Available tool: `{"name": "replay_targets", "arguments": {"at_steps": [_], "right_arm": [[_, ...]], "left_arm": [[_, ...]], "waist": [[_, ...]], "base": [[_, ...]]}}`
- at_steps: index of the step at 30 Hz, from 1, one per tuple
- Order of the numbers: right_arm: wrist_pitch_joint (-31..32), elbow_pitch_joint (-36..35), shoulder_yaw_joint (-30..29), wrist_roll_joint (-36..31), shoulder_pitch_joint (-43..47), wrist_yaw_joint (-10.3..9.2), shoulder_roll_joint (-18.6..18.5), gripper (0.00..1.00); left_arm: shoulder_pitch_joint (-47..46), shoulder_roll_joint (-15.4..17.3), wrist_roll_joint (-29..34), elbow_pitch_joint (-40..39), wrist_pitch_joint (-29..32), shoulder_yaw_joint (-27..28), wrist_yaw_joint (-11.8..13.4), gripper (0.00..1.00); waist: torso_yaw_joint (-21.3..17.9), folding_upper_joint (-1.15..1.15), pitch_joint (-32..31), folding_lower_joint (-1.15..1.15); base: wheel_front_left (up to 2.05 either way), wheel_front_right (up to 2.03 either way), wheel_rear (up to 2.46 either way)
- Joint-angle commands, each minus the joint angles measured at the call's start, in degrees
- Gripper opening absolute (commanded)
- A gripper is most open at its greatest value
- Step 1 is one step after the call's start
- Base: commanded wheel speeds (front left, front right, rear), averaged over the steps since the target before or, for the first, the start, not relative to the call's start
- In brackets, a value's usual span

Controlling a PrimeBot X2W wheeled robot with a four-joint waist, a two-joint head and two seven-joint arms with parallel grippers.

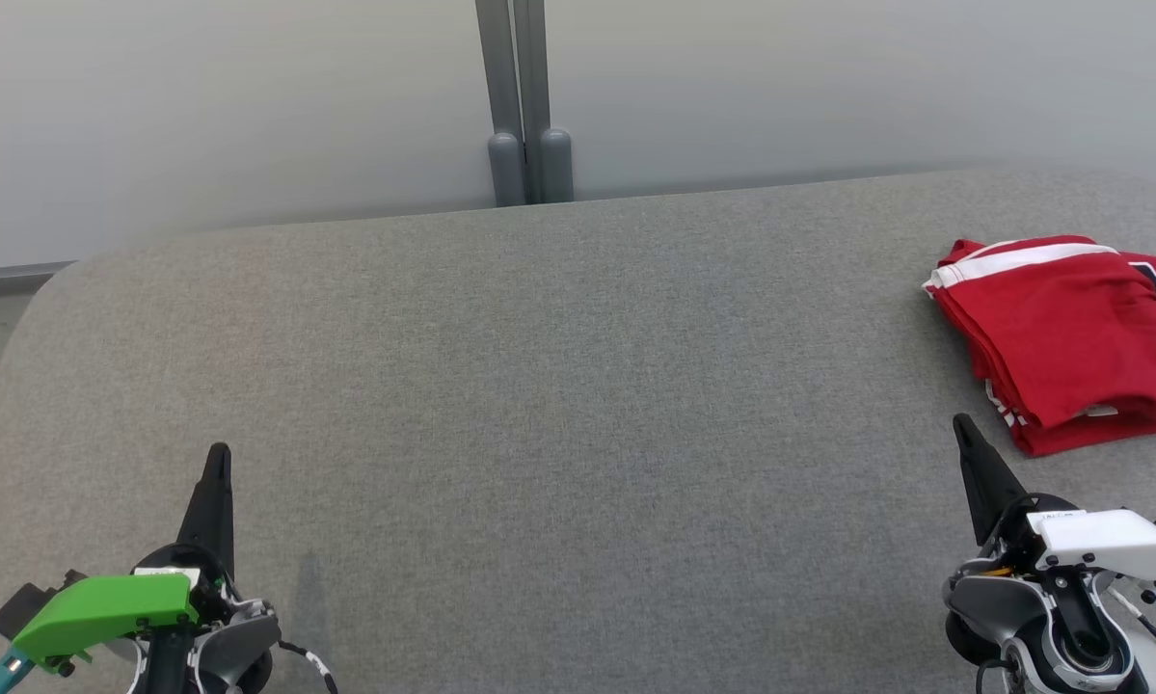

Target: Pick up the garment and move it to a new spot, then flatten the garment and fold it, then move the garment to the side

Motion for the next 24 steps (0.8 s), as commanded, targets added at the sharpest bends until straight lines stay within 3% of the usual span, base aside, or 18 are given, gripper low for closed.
{"name": "replay_targets", "arguments": {"at_steps": [1, 24], "right_arm": [[0.23, -0.31, -0.14, 0.34, 0.58, 0.04, -0.03, 0.00], [0.20, -0.31, -0.11, 0.37, 0.57, 0.04, -0.04, 0.00]], "left_arm": [[-0.81, 0.42, -0.12, -0.15, 0.26, 0.16, -0.23, 0.00], [-0.77, 0.41, -0.08, -0.14, 0.24, 0.15, -0.23, 0.00]], "waist": [[0.00, 0.00, 0.00, 0.00], [0.00, 0.00, 0.00, 0.00]], "base": [[0.00, 0.00, 0.00], [0.00, 0.00, 0.00]]}}
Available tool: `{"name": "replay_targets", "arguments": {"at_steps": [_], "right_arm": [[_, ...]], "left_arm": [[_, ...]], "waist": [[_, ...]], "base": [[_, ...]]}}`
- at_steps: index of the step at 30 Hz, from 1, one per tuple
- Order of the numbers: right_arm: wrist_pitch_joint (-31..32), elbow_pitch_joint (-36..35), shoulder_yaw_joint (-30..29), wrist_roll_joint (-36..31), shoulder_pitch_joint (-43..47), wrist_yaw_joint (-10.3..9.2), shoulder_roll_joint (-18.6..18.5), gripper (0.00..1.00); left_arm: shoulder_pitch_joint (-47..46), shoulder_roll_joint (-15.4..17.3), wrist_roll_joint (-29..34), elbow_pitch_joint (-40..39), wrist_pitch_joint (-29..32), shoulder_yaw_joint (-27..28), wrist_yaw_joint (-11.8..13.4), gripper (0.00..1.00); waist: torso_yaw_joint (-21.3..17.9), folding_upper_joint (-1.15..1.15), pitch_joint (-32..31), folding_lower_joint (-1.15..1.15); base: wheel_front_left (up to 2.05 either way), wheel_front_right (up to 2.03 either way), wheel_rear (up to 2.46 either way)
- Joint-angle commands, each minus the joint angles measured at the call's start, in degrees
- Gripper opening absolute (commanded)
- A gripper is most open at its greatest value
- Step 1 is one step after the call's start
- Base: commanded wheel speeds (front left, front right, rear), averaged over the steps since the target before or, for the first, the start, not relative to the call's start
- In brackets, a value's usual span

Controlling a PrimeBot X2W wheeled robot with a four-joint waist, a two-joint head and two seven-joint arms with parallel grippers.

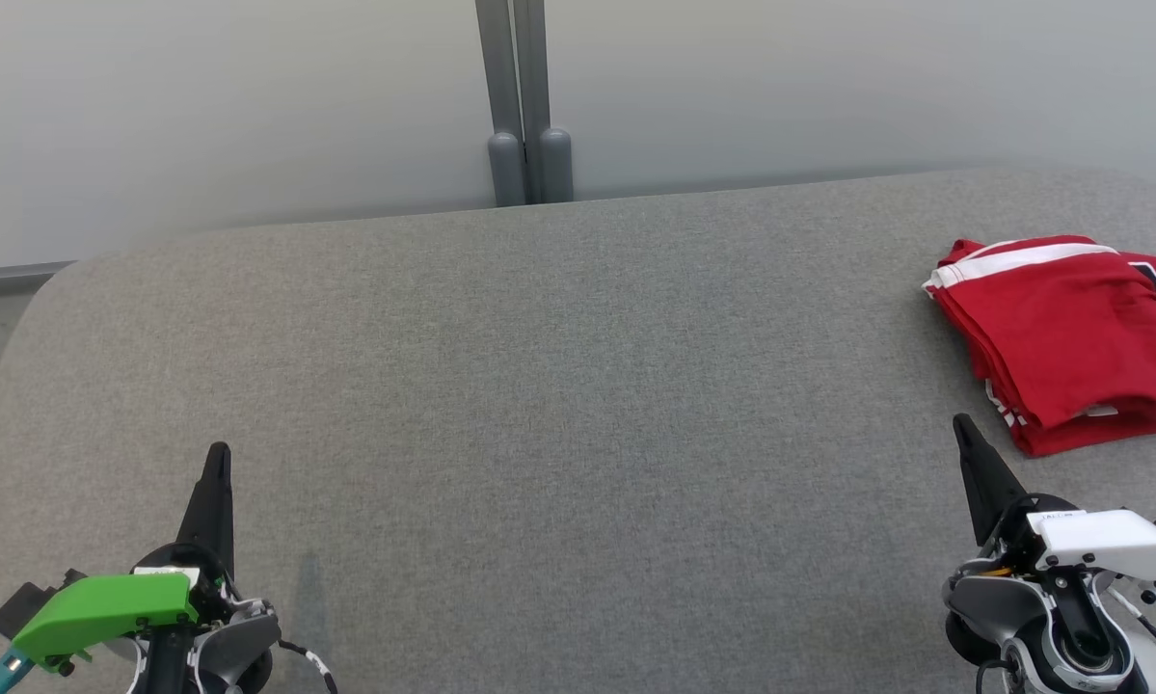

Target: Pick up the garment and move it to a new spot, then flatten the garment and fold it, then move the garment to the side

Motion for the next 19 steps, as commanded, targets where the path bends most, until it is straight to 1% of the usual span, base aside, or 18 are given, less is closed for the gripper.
{"name": "replay_targets", "arguments": {"at_steps": [1, 19], "right_arm": [[0.20, -0.28, -0.11, 0.37, 0.54, 0.04, -0.06, 0.00], [0.19, -0.29, -0.09, 0.38, 0.54, 0.04, -0.06, 0.00]], "left_arm": [[-0.65, 0.40, -0.03, -0.10, 0.21, 0.15, -0.23, 0.00], [-0.65, 0.40, -0.03, -0.11, 0.21, 0.14, -0.23, 0.00]], "waist": [[0.00, 0.00, 0.00, 0.00], [0.00, 0.00, 0.00, 0.00]], "base": [[0.00, 0.00, 0.00], [0.00, 0.00, 0.00]]}}
